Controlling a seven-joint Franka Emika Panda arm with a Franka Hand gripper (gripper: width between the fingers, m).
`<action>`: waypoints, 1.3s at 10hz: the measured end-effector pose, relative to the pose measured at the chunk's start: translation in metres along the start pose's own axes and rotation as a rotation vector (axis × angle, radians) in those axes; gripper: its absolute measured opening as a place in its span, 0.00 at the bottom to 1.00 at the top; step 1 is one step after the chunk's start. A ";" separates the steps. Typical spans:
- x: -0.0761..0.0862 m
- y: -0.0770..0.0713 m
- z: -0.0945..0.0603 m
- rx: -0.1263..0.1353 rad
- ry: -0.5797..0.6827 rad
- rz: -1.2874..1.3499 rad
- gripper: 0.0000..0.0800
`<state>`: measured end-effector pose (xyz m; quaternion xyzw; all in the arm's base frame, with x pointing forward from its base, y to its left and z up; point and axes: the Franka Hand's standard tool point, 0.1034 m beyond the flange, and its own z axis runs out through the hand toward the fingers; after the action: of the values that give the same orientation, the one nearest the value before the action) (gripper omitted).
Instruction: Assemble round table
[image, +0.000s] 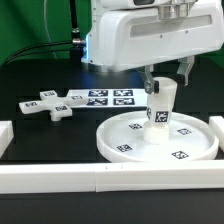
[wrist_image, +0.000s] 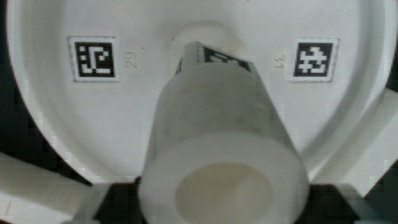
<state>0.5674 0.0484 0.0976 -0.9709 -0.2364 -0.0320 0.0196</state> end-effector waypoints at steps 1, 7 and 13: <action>0.000 0.000 0.000 0.000 0.000 0.012 0.50; -0.006 0.007 0.000 -0.002 0.024 0.372 0.50; -0.010 0.015 -0.001 0.001 0.038 0.788 0.50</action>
Offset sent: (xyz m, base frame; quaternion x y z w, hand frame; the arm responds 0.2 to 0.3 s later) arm 0.0000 0.0000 0.0000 0.0000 0.0000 0.0650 0.9979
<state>0.5653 0.0308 0.0974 -0.9865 0.1547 -0.0396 0.0353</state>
